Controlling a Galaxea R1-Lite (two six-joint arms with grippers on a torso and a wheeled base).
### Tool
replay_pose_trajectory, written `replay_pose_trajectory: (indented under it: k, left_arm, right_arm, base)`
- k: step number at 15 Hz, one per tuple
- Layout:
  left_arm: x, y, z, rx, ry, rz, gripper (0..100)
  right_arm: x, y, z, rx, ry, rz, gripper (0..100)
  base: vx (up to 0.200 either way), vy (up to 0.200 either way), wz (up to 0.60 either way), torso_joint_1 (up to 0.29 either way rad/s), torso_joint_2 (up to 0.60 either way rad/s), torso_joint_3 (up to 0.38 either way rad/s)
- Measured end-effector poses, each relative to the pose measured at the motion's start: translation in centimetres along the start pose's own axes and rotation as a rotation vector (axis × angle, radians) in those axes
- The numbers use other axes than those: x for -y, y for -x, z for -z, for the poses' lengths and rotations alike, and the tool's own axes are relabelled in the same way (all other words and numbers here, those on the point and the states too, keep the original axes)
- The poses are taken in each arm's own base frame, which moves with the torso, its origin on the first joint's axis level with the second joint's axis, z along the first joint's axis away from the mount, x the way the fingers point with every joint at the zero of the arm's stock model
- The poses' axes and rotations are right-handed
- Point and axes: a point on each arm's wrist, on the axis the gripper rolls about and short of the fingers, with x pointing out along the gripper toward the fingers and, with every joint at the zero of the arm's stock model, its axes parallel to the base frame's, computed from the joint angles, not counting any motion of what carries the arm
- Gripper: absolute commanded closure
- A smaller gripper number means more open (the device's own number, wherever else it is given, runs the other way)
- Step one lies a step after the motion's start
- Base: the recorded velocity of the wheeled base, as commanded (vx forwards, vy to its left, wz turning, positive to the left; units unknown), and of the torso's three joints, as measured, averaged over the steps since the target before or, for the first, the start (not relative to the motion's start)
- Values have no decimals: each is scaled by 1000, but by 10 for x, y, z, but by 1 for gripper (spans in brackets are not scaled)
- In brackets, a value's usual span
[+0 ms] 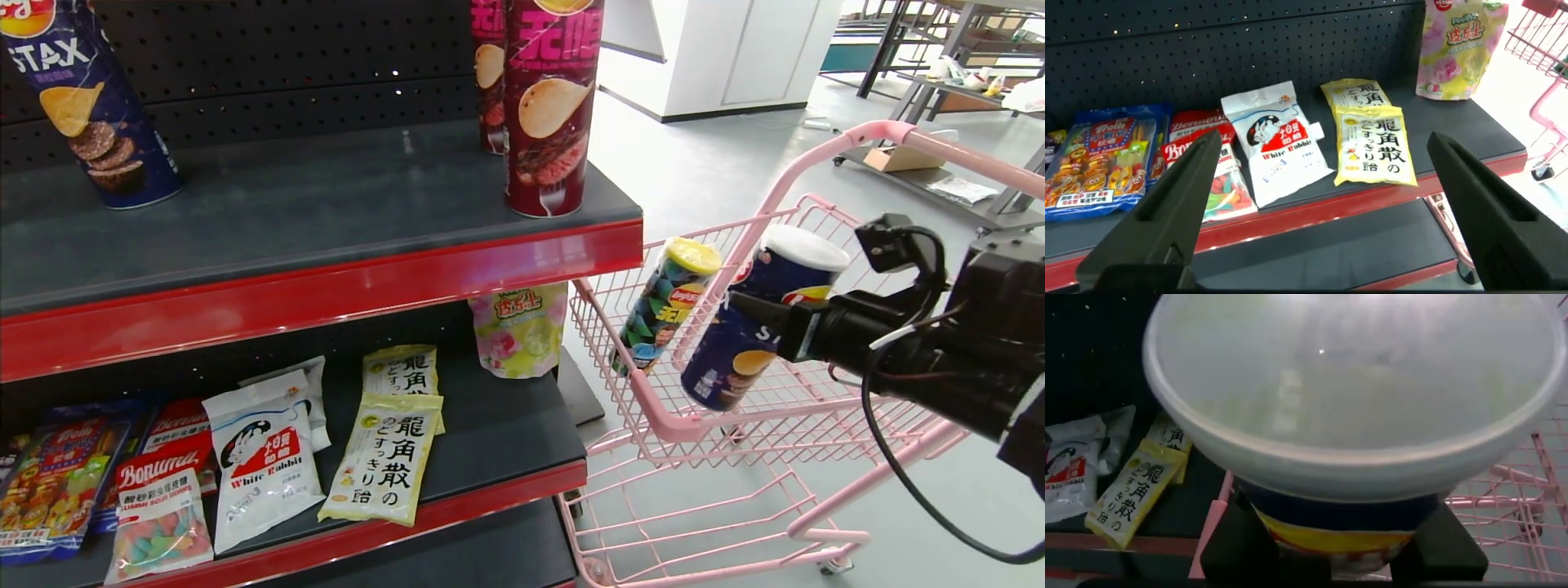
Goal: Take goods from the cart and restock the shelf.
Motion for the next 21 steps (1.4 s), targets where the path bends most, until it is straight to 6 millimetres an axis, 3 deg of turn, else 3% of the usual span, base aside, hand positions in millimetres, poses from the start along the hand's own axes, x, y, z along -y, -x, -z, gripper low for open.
replay_pose_trajectory:
  k: [6,8,11,14,17,21]
  left_arm:
    - [0,0,0,0,0,0,0]
    - [0,0,0,0,0,0,0]
    - [0,0,0,0,0,0,0]
    - [0,0,0,0,-1,1,0]
    - [0,0,0,0,-3,1,0]
    - [0,0,0,0,-3,3,0]
  right_arm:
    - [-19,58,-61,78,46,-18,100]
    - [-28,87,-71,35,43,-30,100]
    - [-39,155,-59,-125,45,-23,100]
    - [-40,218,-26,-217,93,61,100]
    - [-39,244,-7,-179,140,152,100]
    - [-39,252,-3,-162,203,157,100]
  base:
    - [0,0,0,0,0,0]
    - [0,0,0,0,0,0]
    - [0,0,0,0,0,0]
    - [0,0,0,0,0,0]
    - [0,0,0,0,0,0]
    - [0,0,0,0,0,0]
